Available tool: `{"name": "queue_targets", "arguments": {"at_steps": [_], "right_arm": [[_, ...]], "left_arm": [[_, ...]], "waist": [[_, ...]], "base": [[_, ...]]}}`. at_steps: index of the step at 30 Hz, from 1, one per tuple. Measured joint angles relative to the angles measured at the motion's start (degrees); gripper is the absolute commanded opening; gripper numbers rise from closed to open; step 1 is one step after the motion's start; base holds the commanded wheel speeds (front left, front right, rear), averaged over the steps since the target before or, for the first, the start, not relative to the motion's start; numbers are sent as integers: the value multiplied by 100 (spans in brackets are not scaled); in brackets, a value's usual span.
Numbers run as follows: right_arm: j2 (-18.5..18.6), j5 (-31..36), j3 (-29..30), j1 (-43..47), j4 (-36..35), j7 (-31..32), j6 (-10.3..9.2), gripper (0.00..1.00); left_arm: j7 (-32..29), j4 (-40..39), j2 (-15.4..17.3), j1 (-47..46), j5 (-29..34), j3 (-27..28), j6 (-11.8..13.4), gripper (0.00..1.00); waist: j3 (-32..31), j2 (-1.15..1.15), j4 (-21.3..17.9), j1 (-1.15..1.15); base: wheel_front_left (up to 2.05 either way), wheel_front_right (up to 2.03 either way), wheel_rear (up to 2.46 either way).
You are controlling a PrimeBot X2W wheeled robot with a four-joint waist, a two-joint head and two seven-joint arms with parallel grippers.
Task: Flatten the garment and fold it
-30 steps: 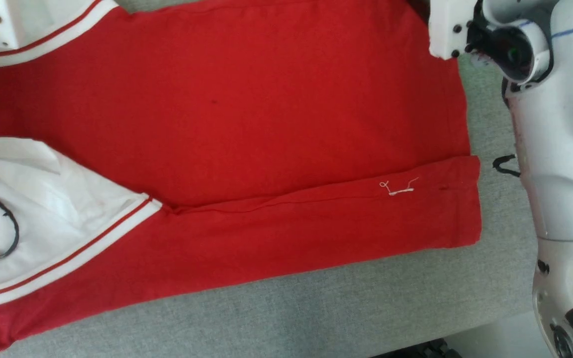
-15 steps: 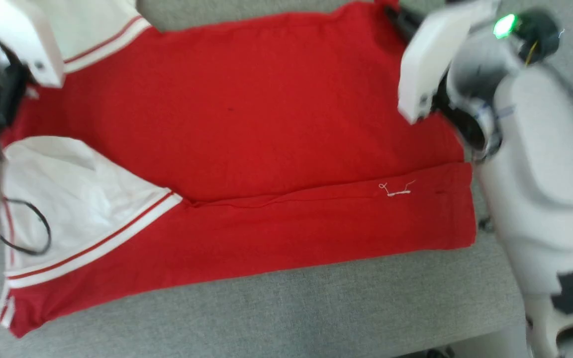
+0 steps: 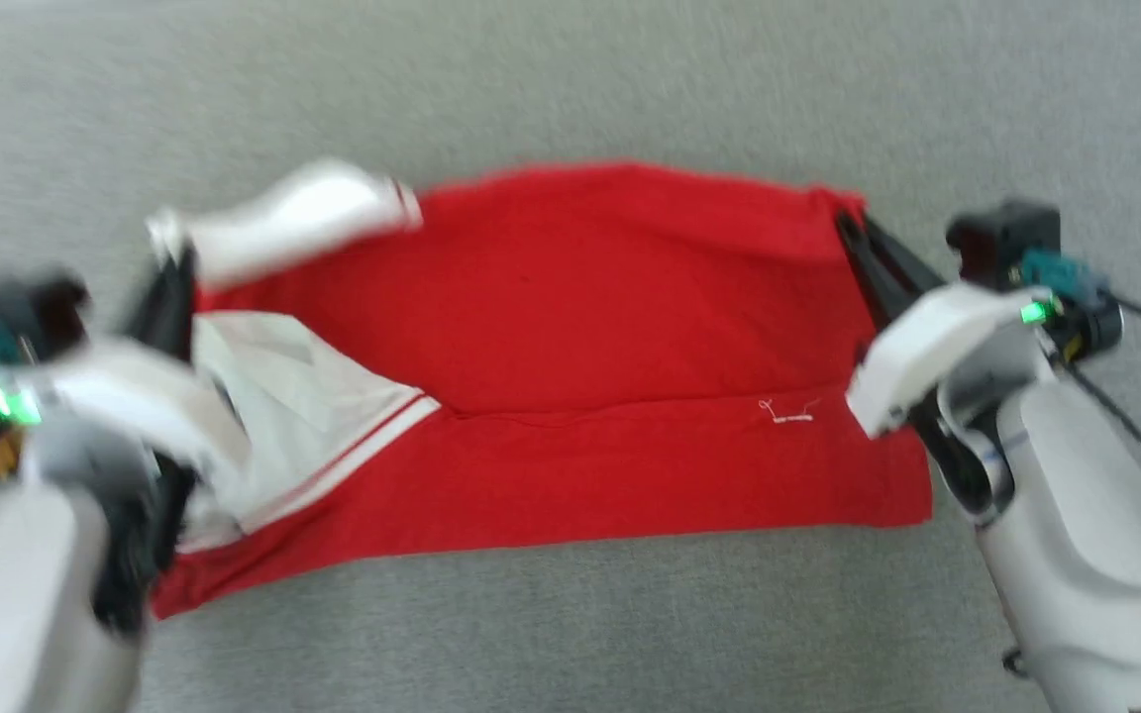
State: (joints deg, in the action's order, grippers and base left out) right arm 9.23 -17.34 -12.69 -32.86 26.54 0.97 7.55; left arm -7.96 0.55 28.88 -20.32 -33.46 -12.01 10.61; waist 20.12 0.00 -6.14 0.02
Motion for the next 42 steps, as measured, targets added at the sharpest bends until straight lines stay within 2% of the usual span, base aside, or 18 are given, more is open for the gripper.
{"name": "queue_targets", "arguments": {"at_steps": [5, 10, 18, 24, 25, 27, 28, 31, 35, 38, 42], "right_arm": [[245, 23, 42, 392, 80, 258, 0, 0], [572, 27, -33, 691, 108, 770, 0, 0], [779, -37, -422, 903, 51, 1786, 0, 0], [753, -58, -346, 909, 44, 2332, 0, 0], [716, -97, -290, 911, 41, 2391, -1, 2], [653, -163, -188, 945, 10, 2481, -1, 46], [609, -196, -129, 986, -20, 2503, -1, 100], [448, -236, 122, 1205, -182, 2531, -1, 100], [185, -197, 582, 1669, -573, 2512, -1, 100], [-97, -23, 1021, 2033, -985, 2345, -1, 100], [-494, 274, 1577, 2457, -1549, 2086, -1, 100]], "left_arm": [[-7, -328, -223, 1053, -318, -43, 112, 0], [-8, -223, -349, 1645, -493, -155, 110, 0], [54, 377, -435, 1791, -564, -333, -49, 0], [156, 766, -525, 1627, -591, -456, -261, 0], [186, 814, -548, 1594, -591, -474, -300, 9], [245, 905, -591, 1541, -594, -500, -350, 67], [301, 940, -602, 1535, -584, -513, -353, 100], [572, 976, -658, 1535, -486, -567, -363, 100], [1305, 972, -702, 1530, -53, -622, -294, 100], [1858, 972, -780, 1462, 236, -680, -275, 100], [2185, 887, -962, 1299, 458, -665, -266, 100]], "waist": [[-376, 0, 187, 0], [-621, 0, 387, 0], [-746, 0, 558, 0], [-695, 0, 579, -1], [-699, 0, 587, -2], [-722, 0, 603, -2], [-741, 0, 608, -1], [-815, 0, 624, -2], [-942, 0, 651, -1], [-1021, 0, 694, -2], [-1115, 0, 751, -1]], "base": [[0, 0, 0], [0, 0, 0], [0, 0, 0], [0, 0, 0], [0, 0, 0], [0, 0, 0], [0, 0, 0], [0, 0, 0], [0, 0, 0], [0, 0, 0], [0, 0, 0]]}}
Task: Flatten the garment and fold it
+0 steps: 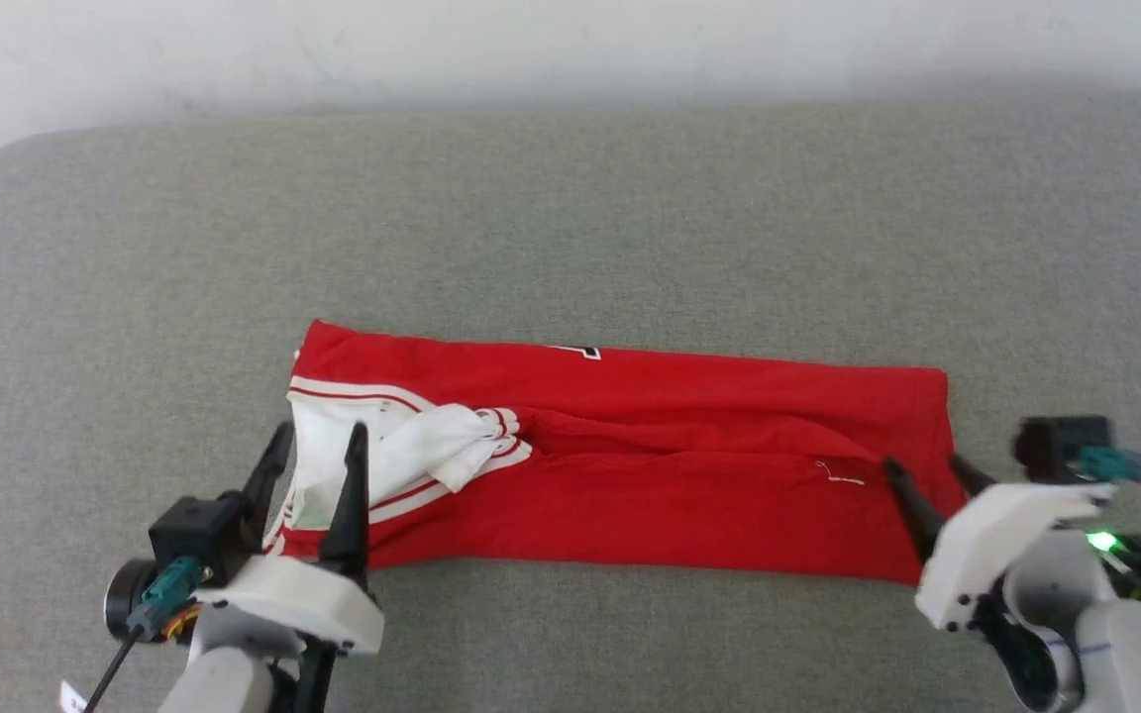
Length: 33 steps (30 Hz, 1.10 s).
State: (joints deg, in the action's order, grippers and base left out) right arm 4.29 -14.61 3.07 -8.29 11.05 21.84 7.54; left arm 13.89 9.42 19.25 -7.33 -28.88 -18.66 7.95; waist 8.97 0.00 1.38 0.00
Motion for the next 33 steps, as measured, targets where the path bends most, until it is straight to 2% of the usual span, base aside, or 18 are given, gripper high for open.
{"name": "queue_targets", "arguments": {"at_steps": [3, 6, 10, 13, 18, 19, 20, 22, 30, 31, 32, 33], "right_arm": [[-125, 55, 394, 224, -369, -280, 0, 100], [-121, -294, 605, 296, -477, -622, 0, 100], [-123, -605, 773, 240, -265, -1007, 0, 100], [-124, -634, 816, 23, 138, -1057, 0, 100], [-123, -535, 766, -571, 1062, -605, 0, 100], [-123, -535, 766, -571, 1062, -605, 0, 100], [-122, -492, 716, -768, 1421, -319, 0, 100], [-129, -390, 680, -942, 1724, -134, 0, 100], [-86, -132, 575, -1413, 2385, 650, 0, 100], [-74, -121, 550, -1446, 2414, 758, 0, 78], [-58, -164, 517, -1479, 2439, 871, 0, 43], [-42, -166, 480, -1499, 2449, 946, -1, 24]], "left_arm": [[77, -123, -132, -143, 197, 131, -36, 100], [83, -419, -320, -287, 519, 441, -97, 100], [83, -499, -538, -335, 917, 784, -187, 100], [83, -466, -714, -336, 1098, 1057, -202, 100], [83, -300, -900, -341, 1284, 1386, -381, 100], [83, -300, -900, -341, 1284, 1386, -381, 100], [85, -253, -976, -352, 1340, 1469, -445, 100], [85, -198, -1014, -370, 1415, 1535, -516, 100], [83, -58, -1157, -381, 1625, 1686, -740, 100], [83, -56, -1181, -381, 1641, 1703, -749, 100], [83, -55, -1202, -381, 1651, 1724, -782, 100], [83, -53, -1214, -381, 1666, 1752, -800, 100]], "waist": [[-46, 0, 51, 0], [-74, 0, 83, 0], [-86, 0, 52, 0], [-81, 0, 6, 0], [-61, 0, -79, -1], [-61, 0, -79, -1], [-50, 0, -93, -1], [-36, 0, -100, -1], [-28, 0, -76, -1], [-34, 0, -70, 0], [-41, 0, -65, 0], [-47, 0, -64, 0]], "base": [[0, 0, 0], [0, 0, 0], [0, 0, 0], [0, 0, 0], [0, 0, 0], [0, 0, 0], [0, 0, 0], [0, 0, 0], [0, 0, 0], [0, 0, 0], [0, 0, 0], [0, 0, 0]]}}
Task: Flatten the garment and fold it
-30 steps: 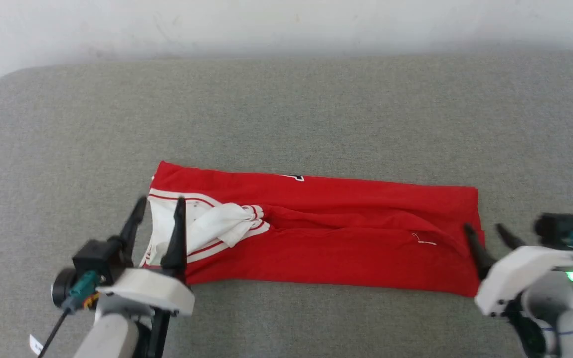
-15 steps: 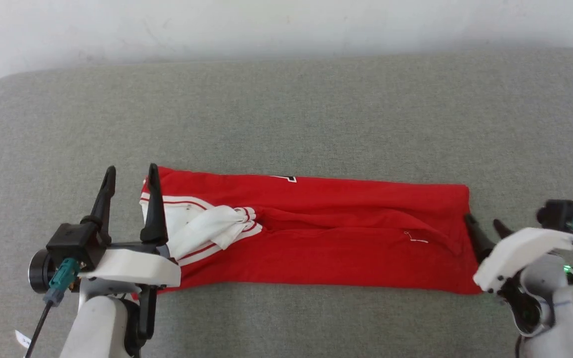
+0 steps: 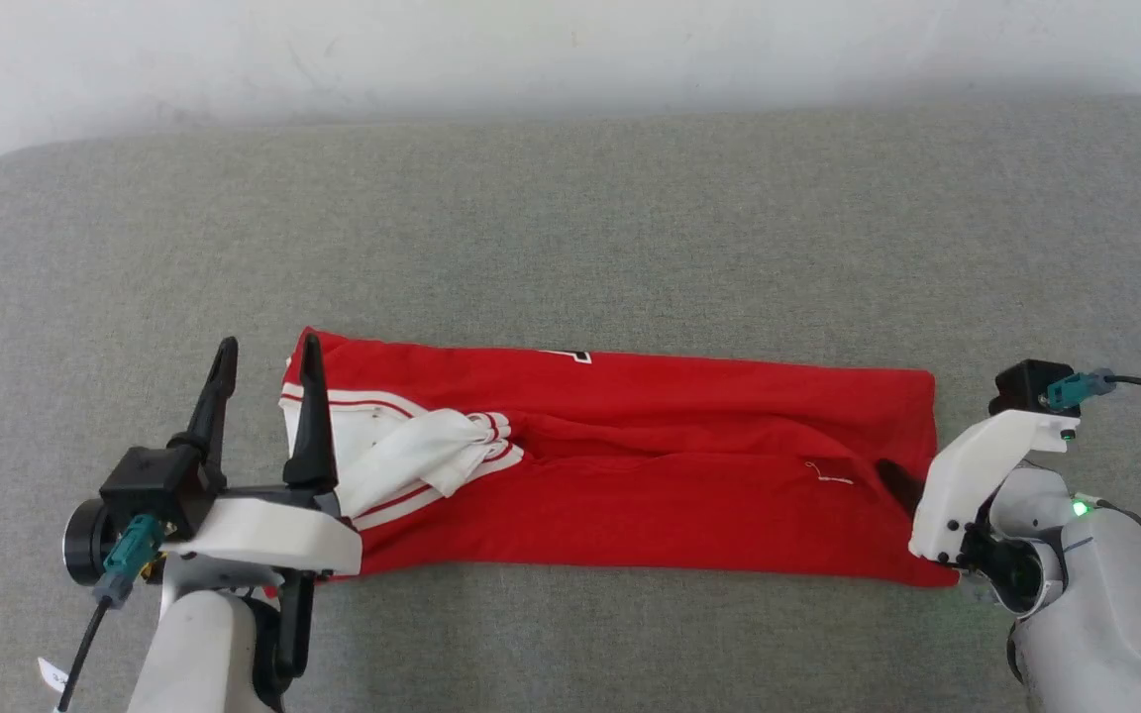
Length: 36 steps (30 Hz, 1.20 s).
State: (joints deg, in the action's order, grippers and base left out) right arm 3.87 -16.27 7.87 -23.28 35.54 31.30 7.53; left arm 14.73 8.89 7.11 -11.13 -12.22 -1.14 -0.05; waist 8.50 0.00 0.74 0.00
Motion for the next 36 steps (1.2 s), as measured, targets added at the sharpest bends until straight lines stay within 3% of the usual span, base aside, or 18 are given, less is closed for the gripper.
{"name": "queue_targets", "arguments": {"at_steps": [1, 2, 10, 19, 28, 31, 36], "right_arm": [[3, 7, -31, -3, -7, 46, 0, 5], [2, -4, -48, -2, -14, 53, 0, 0], [-118, 408, 138, 9, -256, -63, 2, 0], [-104, 2125, 1222, 4, -1082, 131, 8, 0], [510, 3063, 1904, -8, -1330, -8, 8, 0], [515, 3032, 1637, -20, -1616, 115, 8, 0], [537, 2451, 649, 185, -2519, 806, 8, 0]], "left_arm": [[0, 2, -15, 0, 16, 37, -25, 100], [0, 10, -25, 1, 24, 71, -49, 100], [1, 33, -156, 3, 172, 247, -142, 100], [1, 27, -233, 3, 229, 381, -245, 100], [1, 29, -309, -17, 324, 394, -332, 100], [0, 59, -313, -19, 357, 426, -350, 100], [0, 101, -324, -17, 387, 445, -393, 100]], "waist": [[-5, 0, -4, 0], [-11, 0, -10, 0], [-21, 0, -105, -1], [78, 0, -110, 0], [198, 0, 36, -1], [178, 0, 69, -1], [86, 0, 73, -1]], "base": [[0, 0, 0], [0, 0, 0], [0, 0, 0], [0, 0, 0], [0, 0, 0], [0, 0, 0], [0, 0, 0]]}}
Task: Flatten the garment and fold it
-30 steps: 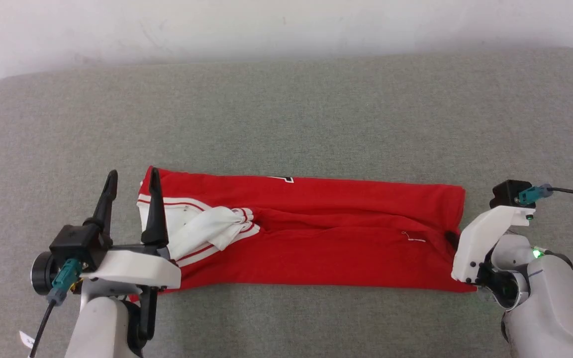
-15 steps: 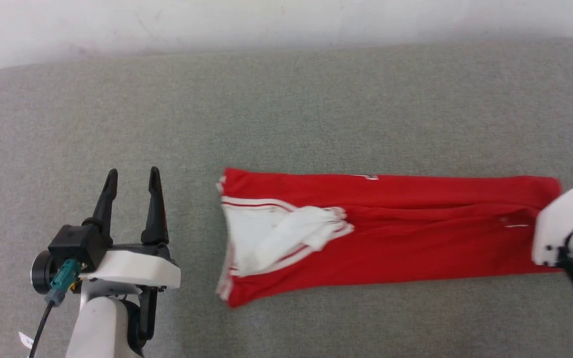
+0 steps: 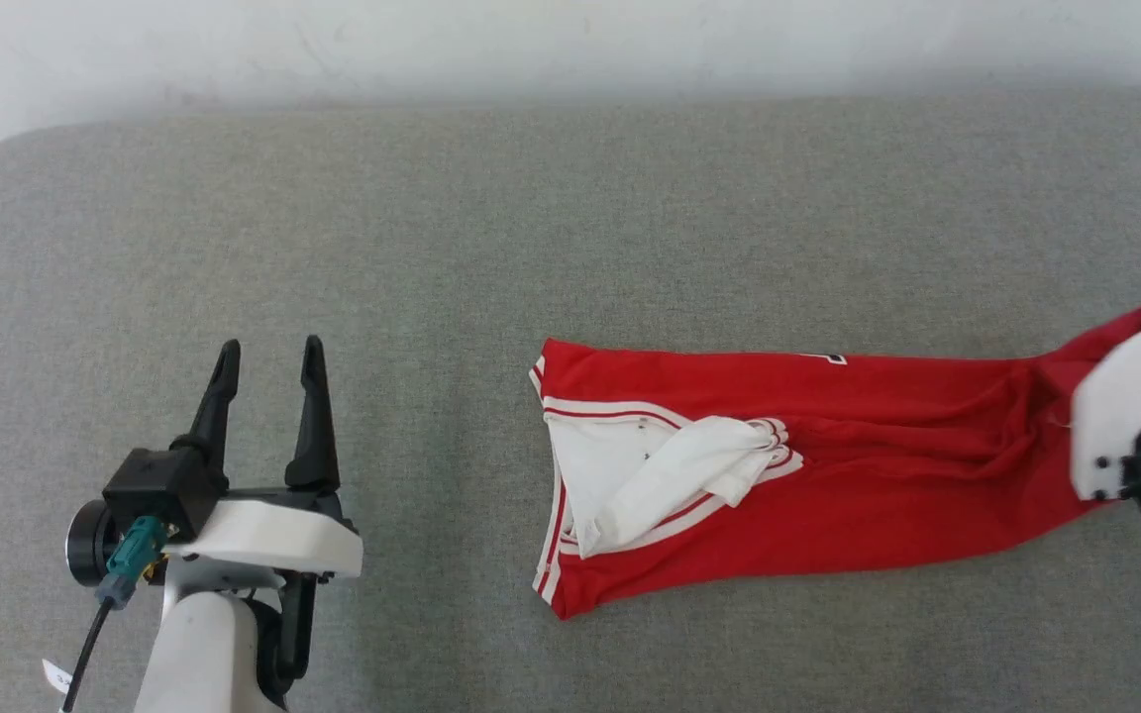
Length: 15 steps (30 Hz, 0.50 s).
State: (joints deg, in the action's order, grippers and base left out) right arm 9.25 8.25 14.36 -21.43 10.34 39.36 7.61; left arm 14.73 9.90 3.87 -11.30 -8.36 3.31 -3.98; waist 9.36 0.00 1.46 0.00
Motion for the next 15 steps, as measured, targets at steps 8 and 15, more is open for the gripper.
{"name": "queue_targets", "arguments": {"at_steps": [8, 15], "right_arm": [[292, -1001, -1736, 405, -2126, 1118, 0, 0], [214, -1367, -3136, 57, -2496, 1246, 0, 0]], "left_arm": [[1, 31, -23, 3, 48, -24, -1, 100], [1, 66, -46, -29, 47, -97, -51, 100]], "waist": [[-60, 0, 34, 1], [47, 0, 162, 1]], "base": [[0, 0, 0], [0, 0, 0]]}}
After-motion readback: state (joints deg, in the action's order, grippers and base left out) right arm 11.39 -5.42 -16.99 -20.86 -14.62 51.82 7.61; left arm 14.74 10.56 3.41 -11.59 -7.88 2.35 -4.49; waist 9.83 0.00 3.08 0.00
